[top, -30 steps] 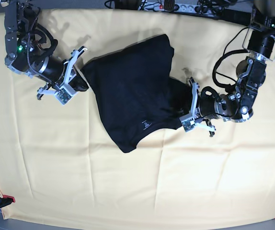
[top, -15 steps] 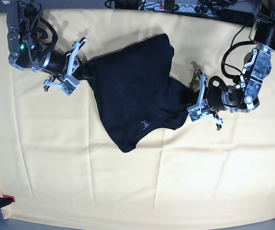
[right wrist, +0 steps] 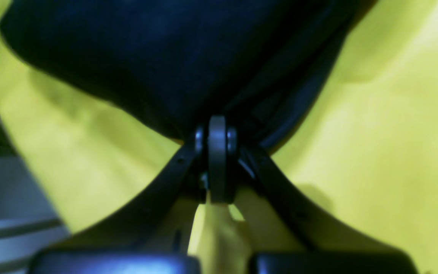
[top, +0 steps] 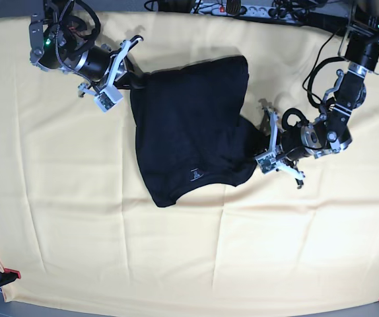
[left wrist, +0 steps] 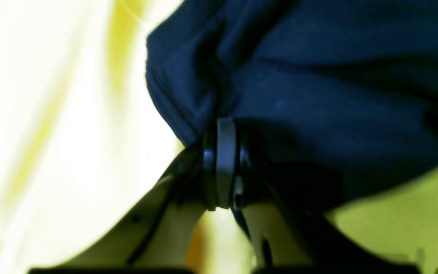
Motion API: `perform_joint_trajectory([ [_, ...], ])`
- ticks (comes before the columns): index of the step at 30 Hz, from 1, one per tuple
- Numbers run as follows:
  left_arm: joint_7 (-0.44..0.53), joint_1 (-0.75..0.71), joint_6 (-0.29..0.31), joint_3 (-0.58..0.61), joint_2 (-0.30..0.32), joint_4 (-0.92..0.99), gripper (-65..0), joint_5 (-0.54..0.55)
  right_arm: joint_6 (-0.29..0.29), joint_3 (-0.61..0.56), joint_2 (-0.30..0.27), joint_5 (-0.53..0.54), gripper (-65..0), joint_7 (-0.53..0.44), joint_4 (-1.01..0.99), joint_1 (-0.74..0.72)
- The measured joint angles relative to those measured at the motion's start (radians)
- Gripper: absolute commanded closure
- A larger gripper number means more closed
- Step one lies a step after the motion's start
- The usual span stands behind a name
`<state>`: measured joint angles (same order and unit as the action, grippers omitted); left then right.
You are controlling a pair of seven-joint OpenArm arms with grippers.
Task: Fold the T-shirt properly
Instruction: 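Lower the bundle onto the table and open both grippers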
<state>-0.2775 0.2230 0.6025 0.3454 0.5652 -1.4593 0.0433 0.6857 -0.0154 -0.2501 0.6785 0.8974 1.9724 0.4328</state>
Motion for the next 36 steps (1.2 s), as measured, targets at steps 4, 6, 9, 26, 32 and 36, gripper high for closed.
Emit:
perform_joint_trajectory([
  [4, -0.019, 0.032, -0.011, 0.002, -0.025, 0.006, 0.0, -0.018, 0.000, 0.000, 0.053, 0.002, 0.0, 0.009, 0.068, 0.072],
  [6, -0.031, 0.048, -0.007, 0.002, -0.035, 0.008, 0.0, -0.018, 0.003, 0.000, 0.062, 0.000, 0.0, 0.035, 0.104, 0.112],
  [9, -0.032, 0.090, 0.021, 0.002, -0.042, 0.008, 0.0, 0.036, 0.003, 0.000, 0.059, -0.002, 0.0, 0.047, 0.163, 0.151],
  [26, -0.579, 0.106, 0.094, 0.002, 0.039, -0.227, 0.0, 0.700, 0.007, -0.048, 0.057, -0.014, 0.0, -0.005, 0.198, -0.012],
  [32, -0.441, 0.037, 0.094, 0.002, 0.037, -0.188, 0.0, 0.434, 0.007, -0.085, 0.056, -0.052, 0.0, 0.015, 0.113, -0.037],
  [36, -0.236, 0.019, 0.098, 0.002, 0.035, -0.096, 0.0, 0.250, 0.007, -0.085, 0.048, -0.050, 0.0, 0.020, 0.113, -0.020],
])
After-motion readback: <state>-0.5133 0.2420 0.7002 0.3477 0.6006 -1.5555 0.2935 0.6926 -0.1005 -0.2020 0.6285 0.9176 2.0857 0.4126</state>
